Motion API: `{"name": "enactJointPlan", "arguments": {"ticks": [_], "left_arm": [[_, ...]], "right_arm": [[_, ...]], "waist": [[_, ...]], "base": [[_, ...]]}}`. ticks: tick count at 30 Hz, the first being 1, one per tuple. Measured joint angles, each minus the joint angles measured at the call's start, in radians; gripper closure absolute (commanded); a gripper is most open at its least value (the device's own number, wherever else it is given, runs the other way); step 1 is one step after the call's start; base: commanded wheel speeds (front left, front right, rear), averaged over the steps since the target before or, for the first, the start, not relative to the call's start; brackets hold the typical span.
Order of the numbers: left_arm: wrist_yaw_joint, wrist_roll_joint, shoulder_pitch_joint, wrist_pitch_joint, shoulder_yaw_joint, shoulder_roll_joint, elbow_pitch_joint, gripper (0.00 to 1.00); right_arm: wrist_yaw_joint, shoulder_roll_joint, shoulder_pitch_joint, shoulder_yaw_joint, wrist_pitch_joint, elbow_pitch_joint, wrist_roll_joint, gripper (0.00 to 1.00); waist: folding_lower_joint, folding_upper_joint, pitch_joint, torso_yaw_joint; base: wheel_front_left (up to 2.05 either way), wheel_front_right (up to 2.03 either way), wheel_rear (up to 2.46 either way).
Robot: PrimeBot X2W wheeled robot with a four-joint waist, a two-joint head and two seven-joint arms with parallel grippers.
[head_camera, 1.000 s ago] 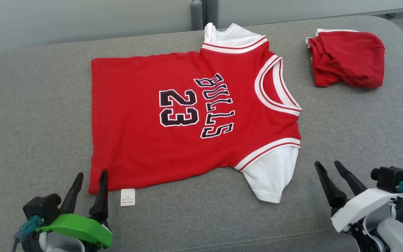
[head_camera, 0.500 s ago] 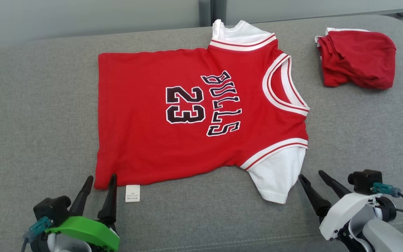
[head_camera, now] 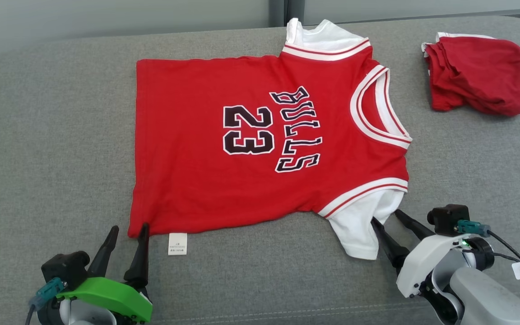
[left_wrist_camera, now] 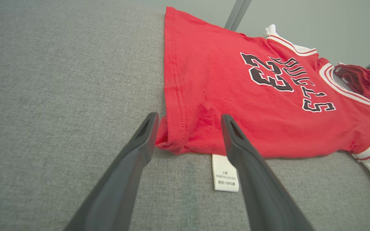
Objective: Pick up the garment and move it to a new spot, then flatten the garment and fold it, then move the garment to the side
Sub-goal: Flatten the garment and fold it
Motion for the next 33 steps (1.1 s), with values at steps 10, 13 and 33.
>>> {"name": "enactJointPlan", "arguments": {"ticks": [10,13,33], "left_arm": [[-0.016,-0.010,-0.004,0.002,-0.012,-0.014,0.038,0.00],[-0.017,-0.019,-0.010,0.005,-0.011,-0.028,0.052,0.00],[-0.025,-0.055,-0.092,0.054,0.009,-0.020,0.203,1.00]], "right_arm": [[0.017,0.040,-0.023,-0.004,-0.009,0.049,0.019,0.57],[0.019,0.044,-0.030,0.002,-0.010,0.061,0.019,0.76],[0.031,0.069,-0.073,0.014,-0.028,0.093,0.019,1.00]], "waist": [[0.0000,0.0000,0.003,0.006],[0.0000,0.0000,0.002,0.002],[0.0001,0.0000,-0.003,-0.027]], "base": [[0.00,0.00,0.00],[0.00,0.00,0.00],[0.00,0.00,0.00]]}}
